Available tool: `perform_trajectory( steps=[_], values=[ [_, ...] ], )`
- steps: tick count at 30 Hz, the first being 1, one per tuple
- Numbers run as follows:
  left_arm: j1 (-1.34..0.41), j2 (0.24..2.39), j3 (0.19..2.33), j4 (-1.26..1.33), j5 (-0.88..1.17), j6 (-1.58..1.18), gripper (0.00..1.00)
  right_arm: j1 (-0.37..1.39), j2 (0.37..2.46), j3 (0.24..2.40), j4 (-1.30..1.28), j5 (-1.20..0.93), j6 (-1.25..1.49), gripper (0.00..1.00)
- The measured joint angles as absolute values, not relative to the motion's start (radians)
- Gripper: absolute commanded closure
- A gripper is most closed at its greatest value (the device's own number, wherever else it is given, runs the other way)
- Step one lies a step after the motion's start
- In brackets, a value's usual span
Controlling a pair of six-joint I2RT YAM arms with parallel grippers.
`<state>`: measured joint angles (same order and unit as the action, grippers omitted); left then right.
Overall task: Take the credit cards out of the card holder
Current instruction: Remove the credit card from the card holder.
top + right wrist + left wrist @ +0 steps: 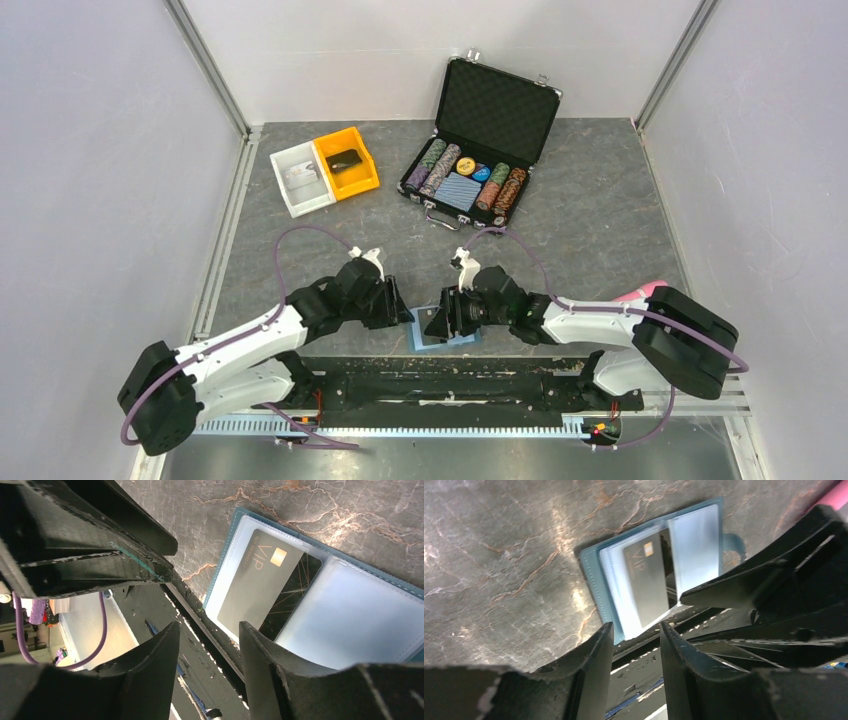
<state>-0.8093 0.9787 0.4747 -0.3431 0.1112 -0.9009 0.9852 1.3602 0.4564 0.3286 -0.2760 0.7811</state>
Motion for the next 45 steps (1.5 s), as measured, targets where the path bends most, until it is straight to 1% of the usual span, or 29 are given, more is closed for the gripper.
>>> perform_trajectory(
  steps=[2,5,7,11,14,20,30,45],
  values=[
    [-0.809,0.979,0.499,-0.350,0.111,-0.900,0.54,0.986,1.361,0.459,0.327,-0.275,0.775,0.57],
    [-0.809,0.984,0.527,-0.351,0.113,-0.900,0.54,0.986,1.361,0.469,0.305,-0.262,0.763,0.53],
    [-0.809,0.999,0.542,-0.345,0.118,-0.900,0.55,0.987,1.359,0.488,0.260,-0.233,0.742,0.53],
    [-0.809,1.039,0.545,-0.315,0.153,-0.900,0.65,0.987,1.340,0.510,0.199,-0.183,0.706,0.56],
    [-0.809,1.070,0.543,-0.278,0.178,-0.899,0.71,0.985,1.333,0.514,0.175,-0.160,0.679,0.57],
    [-0.809,1.153,0.514,-0.183,0.225,-0.900,0.78,0.970,1.339,0.514,0.155,-0.156,0.637,0.57],
    [-0.809,1.236,0.408,-0.072,0.247,-0.900,0.79,0.919,1.377,0.489,0.227,-0.216,0.618,0.58],
    [-0.809,1.258,0.391,-0.003,0.273,-0.900,0.77,0.904,1.417,0.429,0.334,-0.287,0.654,0.56]
  ],
)
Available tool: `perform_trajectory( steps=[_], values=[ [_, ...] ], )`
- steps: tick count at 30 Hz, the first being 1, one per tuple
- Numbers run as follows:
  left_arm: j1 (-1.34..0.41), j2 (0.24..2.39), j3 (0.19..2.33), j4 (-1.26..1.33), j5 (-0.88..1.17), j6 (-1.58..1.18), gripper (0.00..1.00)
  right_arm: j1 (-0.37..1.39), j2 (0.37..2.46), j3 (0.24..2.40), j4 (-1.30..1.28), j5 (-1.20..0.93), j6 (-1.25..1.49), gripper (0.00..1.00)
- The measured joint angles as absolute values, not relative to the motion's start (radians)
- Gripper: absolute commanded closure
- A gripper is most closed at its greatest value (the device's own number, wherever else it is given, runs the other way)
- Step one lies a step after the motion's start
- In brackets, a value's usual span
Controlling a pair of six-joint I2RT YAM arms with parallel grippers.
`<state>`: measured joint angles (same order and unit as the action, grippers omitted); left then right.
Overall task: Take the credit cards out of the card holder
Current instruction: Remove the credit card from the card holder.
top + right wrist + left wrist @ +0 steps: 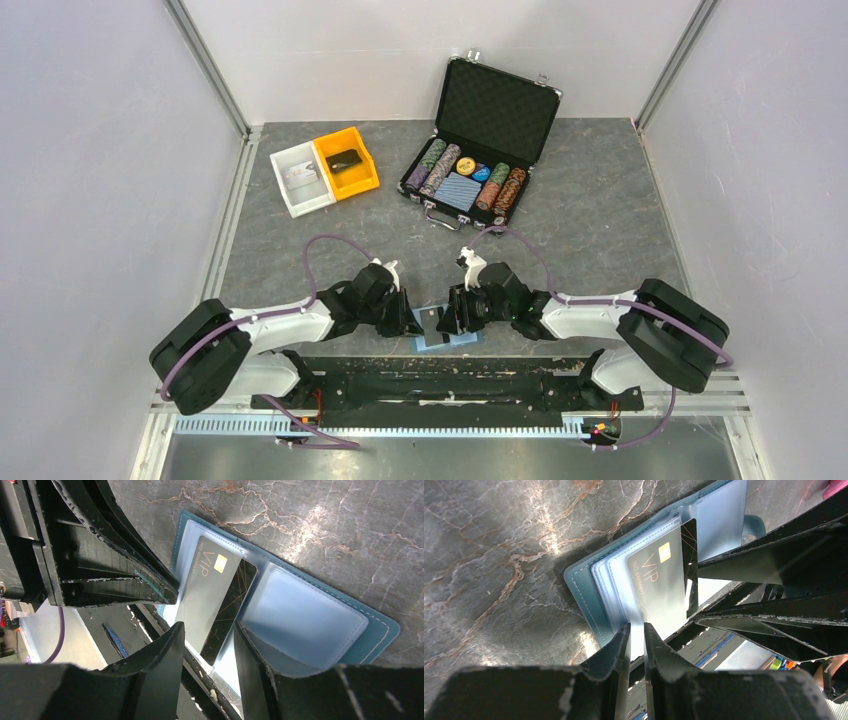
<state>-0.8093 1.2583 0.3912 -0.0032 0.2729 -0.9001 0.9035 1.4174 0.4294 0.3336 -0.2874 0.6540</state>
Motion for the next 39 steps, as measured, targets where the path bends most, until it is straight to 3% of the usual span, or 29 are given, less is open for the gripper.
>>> perform_trajectory(
  steps=[12,21,29,39],
  values=[
    [-0.809,1.267,0.391,0.010,0.280,-0.900,0.77,0.877,1.456,0.381,0.466,-0.369,0.717,0.58],
    [-0.809,1.267,0.386,0.019,0.281,-0.900,0.79,0.859,1.456,0.342,0.532,-0.400,0.760,0.74],
    [-0.809,1.267,0.383,0.023,0.282,-0.901,0.79,0.850,1.456,0.317,0.575,-0.407,0.786,1.00],
    [-0.809,1.265,0.376,0.033,0.281,-0.901,0.79,0.810,1.446,0.300,0.590,-0.425,0.789,1.00]
  ],
)
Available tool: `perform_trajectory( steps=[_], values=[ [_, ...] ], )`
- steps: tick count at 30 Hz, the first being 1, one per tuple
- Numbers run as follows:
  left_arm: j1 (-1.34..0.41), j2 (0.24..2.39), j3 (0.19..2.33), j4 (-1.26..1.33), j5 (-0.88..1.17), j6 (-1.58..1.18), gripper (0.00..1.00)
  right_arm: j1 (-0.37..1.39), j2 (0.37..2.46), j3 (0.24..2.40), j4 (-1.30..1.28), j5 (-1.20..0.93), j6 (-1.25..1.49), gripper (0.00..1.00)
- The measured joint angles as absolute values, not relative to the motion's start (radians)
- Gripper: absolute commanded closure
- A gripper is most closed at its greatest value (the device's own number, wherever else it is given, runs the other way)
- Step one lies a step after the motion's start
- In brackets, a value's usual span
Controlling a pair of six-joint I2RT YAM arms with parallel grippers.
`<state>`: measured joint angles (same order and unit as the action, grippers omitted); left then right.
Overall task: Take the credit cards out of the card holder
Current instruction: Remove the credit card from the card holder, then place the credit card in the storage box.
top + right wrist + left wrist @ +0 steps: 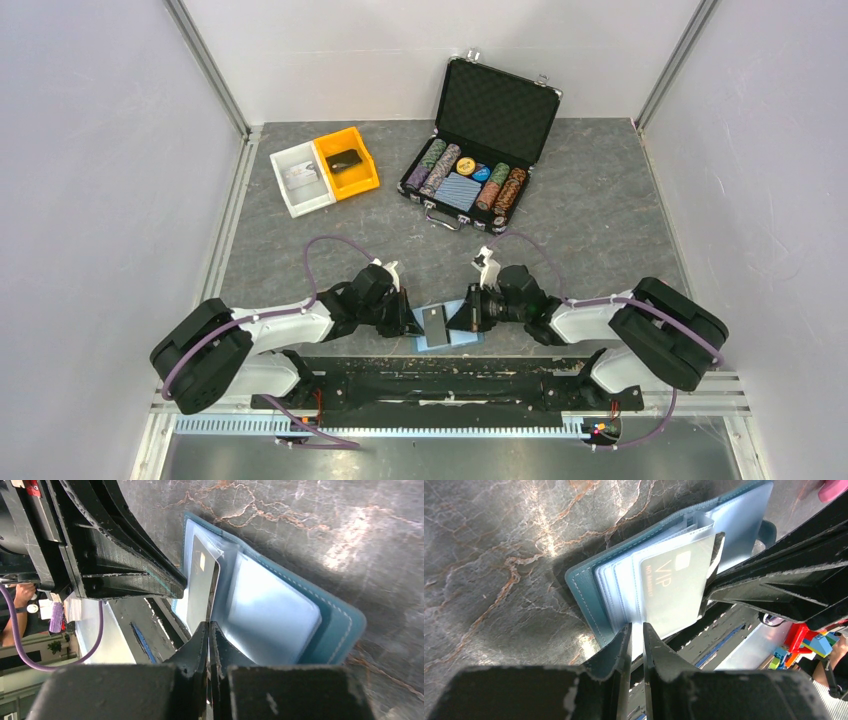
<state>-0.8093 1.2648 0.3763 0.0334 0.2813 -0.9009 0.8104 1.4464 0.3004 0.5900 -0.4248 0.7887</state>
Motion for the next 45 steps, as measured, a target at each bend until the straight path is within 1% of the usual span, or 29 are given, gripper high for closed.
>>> perform_trajectory(
  steps=[11,22,29,32,35,38,41,45],
  values=[
    [-0.809,1.265,0.377,0.032,0.280,-0.901,0.79,0.752,1.382,0.254,0.572,-0.448,0.762,1.00],
    [-0.809,1.269,0.389,0.014,0.278,-0.901,0.78,0.687,1.311,0.250,0.484,-0.467,0.717,1.00],
    [-0.809,1.266,0.401,-0.012,0.271,-0.901,0.75,0.641,1.221,0.246,0.392,-0.463,0.691,1.00],
    [-0.809,1.246,0.406,-0.045,0.263,-0.900,0.72,0.610,1.170,0.246,0.341,-0.457,0.669,1.00],
    [-0.809,1.221,0.414,-0.093,0.260,-0.900,0.63,0.580,1.131,0.247,0.289,-0.455,0.641,1.00],
    [-0.809,1.198,0.432,-0.127,0.263,-0.900,0.56,0.562,1.105,0.250,0.245,-0.459,0.614,1.00],
    [-0.809,1.166,0.478,-0.173,0.263,-0.898,0.51,0.554,1.081,0.264,0.205,-0.474,0.587,1.00],
    [-0.809,1.115,0.596,-0.252,0.260,-0.867,0.44,0.553,1.050,0.292,0.166,-0.505,0.548,1.00]
  ],
)
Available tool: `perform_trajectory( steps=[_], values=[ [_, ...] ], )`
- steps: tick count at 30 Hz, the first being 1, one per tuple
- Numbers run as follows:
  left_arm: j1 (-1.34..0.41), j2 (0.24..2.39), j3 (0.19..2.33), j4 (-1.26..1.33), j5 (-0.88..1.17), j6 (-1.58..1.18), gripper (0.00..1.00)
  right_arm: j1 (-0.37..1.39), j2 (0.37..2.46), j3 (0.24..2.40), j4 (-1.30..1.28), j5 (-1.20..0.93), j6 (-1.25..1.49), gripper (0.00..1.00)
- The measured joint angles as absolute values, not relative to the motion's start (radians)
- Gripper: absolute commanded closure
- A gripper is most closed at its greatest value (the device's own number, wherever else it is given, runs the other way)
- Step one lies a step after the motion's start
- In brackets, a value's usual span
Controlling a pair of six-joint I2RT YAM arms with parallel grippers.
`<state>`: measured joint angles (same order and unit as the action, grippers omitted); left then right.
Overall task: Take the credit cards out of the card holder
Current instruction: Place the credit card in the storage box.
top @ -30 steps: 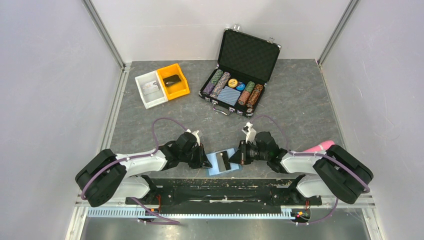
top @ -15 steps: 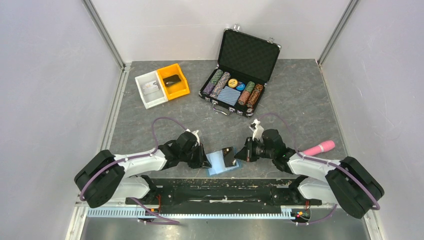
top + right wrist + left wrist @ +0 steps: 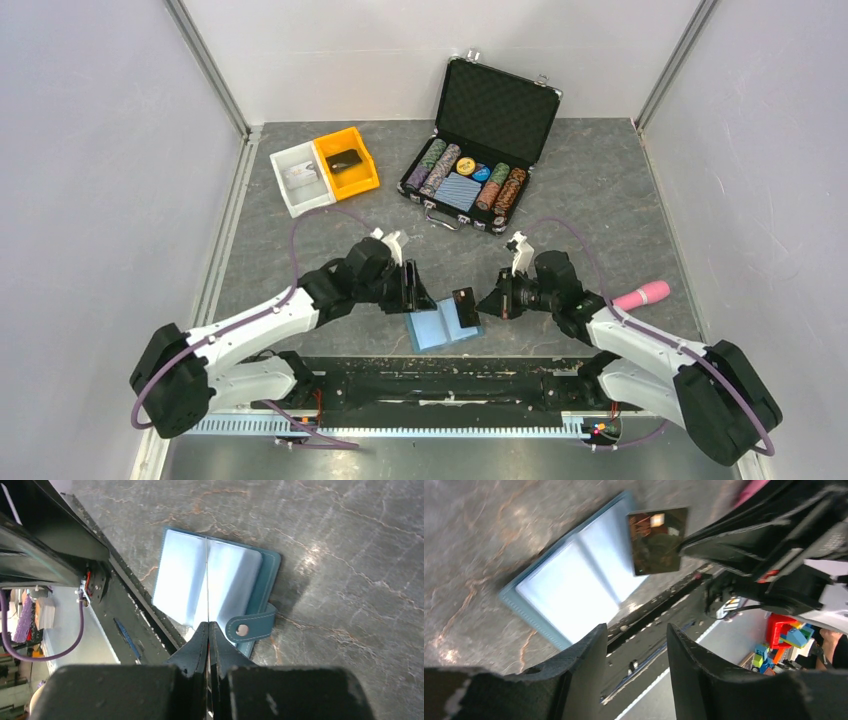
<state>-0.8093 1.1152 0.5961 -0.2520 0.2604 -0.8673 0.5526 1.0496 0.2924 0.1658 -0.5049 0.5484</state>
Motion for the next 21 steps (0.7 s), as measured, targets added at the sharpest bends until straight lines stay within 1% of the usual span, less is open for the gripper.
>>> perform_trajectory(
  steps=[5,12,17,21],
  values=[
    [-0.809,1.097,0.733,-0.329,0.263,-0.780,0.43,0.552,1.021,0.318,0.143,-0.569,0.519,1.00],
    [-0.809,1.099,0.826,-0.428,0.280,-0.649,0.42,0.552,0.977,0.327,0.144,-0.686,0.513,1.00],
    [-0.809,1.151,0.884,-0.456,0.360,-0.557,0.44,0.553,0.950,0.319,0.232,-0.796,0.565,1.00],
    [-0.809,1.199,0.891,-0.466,0.429,-0.521,0.44,0.553,0.936,0.309,0.290,-0.854,0.597,1.00]
  ],
)
